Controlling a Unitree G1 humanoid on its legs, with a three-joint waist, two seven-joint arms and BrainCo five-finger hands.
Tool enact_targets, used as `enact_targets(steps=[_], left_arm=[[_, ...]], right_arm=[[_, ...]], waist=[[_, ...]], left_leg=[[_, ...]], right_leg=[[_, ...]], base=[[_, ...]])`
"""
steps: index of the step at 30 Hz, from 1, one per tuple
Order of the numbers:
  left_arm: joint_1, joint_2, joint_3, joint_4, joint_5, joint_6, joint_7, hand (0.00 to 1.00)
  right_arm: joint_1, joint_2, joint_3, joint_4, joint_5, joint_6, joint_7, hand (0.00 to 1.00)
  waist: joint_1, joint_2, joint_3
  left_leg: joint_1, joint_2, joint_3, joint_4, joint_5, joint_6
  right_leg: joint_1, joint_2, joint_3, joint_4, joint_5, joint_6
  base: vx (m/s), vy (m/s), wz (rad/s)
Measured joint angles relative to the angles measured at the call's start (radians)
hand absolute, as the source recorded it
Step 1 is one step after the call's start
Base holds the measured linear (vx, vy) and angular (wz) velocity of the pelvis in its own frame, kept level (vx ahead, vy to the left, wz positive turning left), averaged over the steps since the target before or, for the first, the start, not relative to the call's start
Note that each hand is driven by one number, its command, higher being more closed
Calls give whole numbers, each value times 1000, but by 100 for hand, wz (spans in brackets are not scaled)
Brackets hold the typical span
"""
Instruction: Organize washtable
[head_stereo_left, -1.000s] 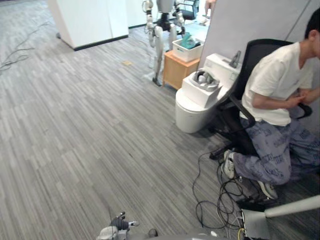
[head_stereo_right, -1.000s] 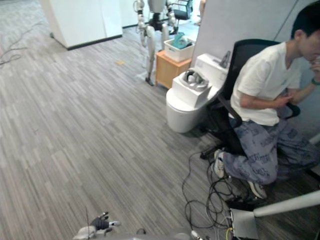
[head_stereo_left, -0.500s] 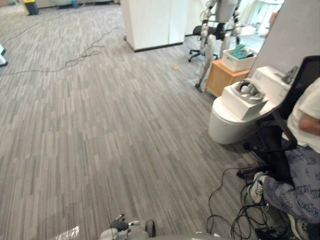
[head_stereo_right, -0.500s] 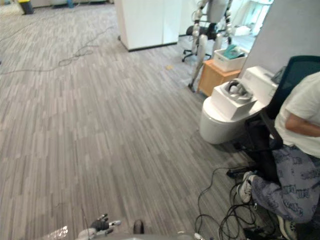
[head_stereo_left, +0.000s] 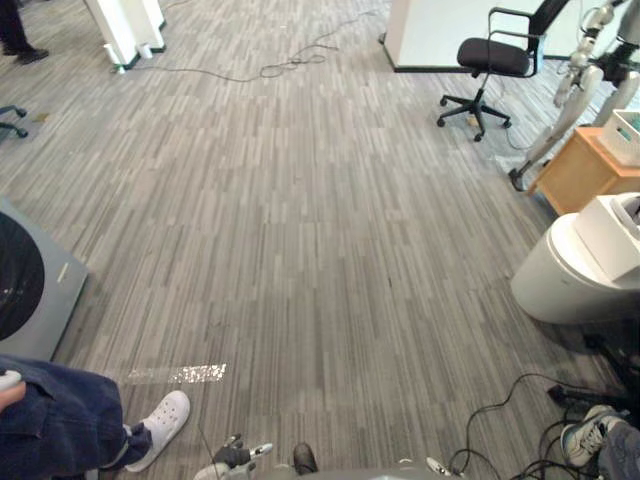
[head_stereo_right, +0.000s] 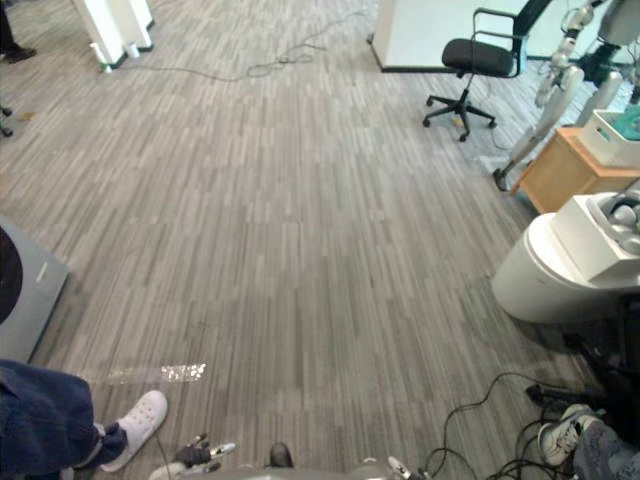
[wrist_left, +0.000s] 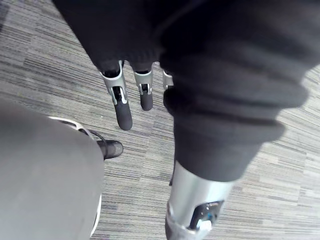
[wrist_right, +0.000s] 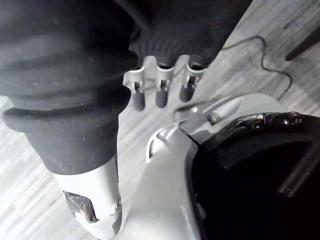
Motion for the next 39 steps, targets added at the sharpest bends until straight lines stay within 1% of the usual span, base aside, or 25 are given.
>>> enact_targets(steps=[1,2,3,4,6,9,10,11,12,13,14,16,18,20,21,23,25,27,31,33,36,37,39], left_arm=[[-1,0,-3,0,0,-1,-5,0],[0,4,-24,-1,0,-1,-11,0],[0,4,-32,0,0,-1,-12,0],[-2,5,-52,-1,0,-2,-12,0],[-3,6,-66,-1,0,-4,-11,0],[-5,6,-78,-1,0,-6,-11,0],[-8,13,-105,-1,2,-6,-12,0],[-12,20,-125,-1,2,-6,-12,0],[-14,22,-138,0,2,-6,-12,0],[-19,22,-149,1,4,-5,-13,0],[-21,21,-147,1,5,-7,-13,0],[-22,20,-143,0,5,-8,-14,0],[-23,20,-141,-1,5,-9,-14,0],[-23,25,-133,-2,0,-16,-14,0],[-27,25,-126,-1,0,-17,-13,0],[-28,25,-124,0,-1,-17,-12,0],[-26,19,-96,2,-9,-16,-12,0],[-17,19,-83,2,-43,-23,-12,0],[-10,12,-57,2,-47,-28,-12,0],[-9,12,-57,2,-52,-28,-13,0],[-7,12,-58,1,-57,-28,-14,0],[2,2,-61,-1,-57,-37,-34,0],[1,4,-61,-1,-57,-37,-34,0]], right_arm=[[0,-2,1,1,0,2,0,0],[-1,-3,5,0,0,1,0,0],[-2,-4,6,-1,0,1,0,0],[-4,-6,23,-1,1,1,0,0],[-7,-17,44,0,7,1,0,0],[-10,-20,46,0,16,1,0,0],[-10,-22,54,-1,17,1,0,0],[-12,-25,67,-4,18,1,1,0],[-10,-26,74,-8,19,1,1,0],[-6,-24,83,-20,19,1,1,0],[6,-20,82,-20,20,1,1,0],[8,-16,81,-17,19,1,1,0],[-8,-15,79,2,15,1,1,0],[-27,-15,69,13,15,5,2,0],[-31,-8,57,24,14,7,4,0],[-35,2,26,40,17,7,4,0],[-41,8,-6,49,18,11,5,0],[-45,9,-19,60,19,15,4,0],[-49,12,-48,71,22,15,4,0],[-49,12,-48,73,29,15,3,0],[-48,12,-48,74,28,16,2,0],[-57,6,-115,90,26,20,0,0],[-61,7,-116,99,26,20,0,0]], waist=[[0,-6,-5],[1,5,-1],[-1,5,-1],[-1,0,-6],[0,10,-4],[1,7,2],[1,7,3],[0,5,7],[-2,5,8],[-4,2,9],[-3,-6,8],[0,-11,7],[2,-13,4],[14,-25,1],[25,-31,1],[26,-37,1],[26,-39,4],[30,-43,6],[30,-35,9],[29,-24,15],[29,-23,15],[30,-13,-6],[31,-17,-6]], left_leg=[[-1,0,-5,0,3,0],[-1,-3,-12,-1,8,-2],[0,-4,-15,-1,11,-2],[-1,-5,-20,-1,16,-1],[-7,-9,-29,-1,18,-3],[-9,-12,-32,-1,21,3],[-11,-16,-35,-1,21,3],[-14,-18,-43,-1,16,10],[-14,-16,-49,-1,13,14],[-10,-25,-66,-1,13,15],[-2,-38,-82,-1,12,15],[8,-54,-106,-1,19,20],[4,-65,-123,0,22,27],[-6,-68,-123,0,21,27],[-10,-69,-123,0,20,30],[-3,-75,-134,0,21,34],[18,-78,-149,0,21,34],[46,-75,-160,-1,21,34],[62,-59,-164,-1,18,28],[61,-50,-164,-1,17,27],[56,-42,-162,-1,16,29],[54,-17,-92,-1,13,-19],[57,-18,-91,0,13,-20]], right_leg=[[0,0,-2,1,0,0],[4,0,-9,2,-4,4],[7,-1,-13,2,-5,7],[8,-2,-17,1,-9,8],[7,-1,-24,1,-13,10],[8,-3,-26,9,-15,12],[5,-7,-18,22,-20,10],[-6,-6,33,50,-54,2],[-19,5,87,65,-81,-6],[-31,31,179,81,-119,-20],[-25,40,212,80,-131,-17],[-3,36,212,71,-127,-21],[21,37,195,32,-109,-19],[28,42,196,-8,-88,-12],[32,45,197,-25,-72,-8],[52,44,197,-35,-67,-7],[79,44,196,-32,-65,-10],[107,50,196,-28,-64,-11],[119,63,198,-18,-63,-13],[120,70,199,-16,-63,-13],[122,78,198,-21,-69,-10],[133,100,196,-31,-128,-5],[138,100,195,-29,-125,-1]], base=[[-143,-56,35],[-81,-38,15],[-104,-44,15],[-112,-40,14],[-139,-18,16],[-88,8,11],[-87,9,4],[-70,-3,6],[-58,-35,25],[-14,-45,56],[57,-31,81],[111,0,66],[95,-3,29],[79,-24,-1],[78,-51,-1],[95,-86,11],[58,-94,27],[14,-125,26],[-50,-122,1],[-88,-102,-12],[-116,-69,-6],[9,-25,3],[62,-33,7]])
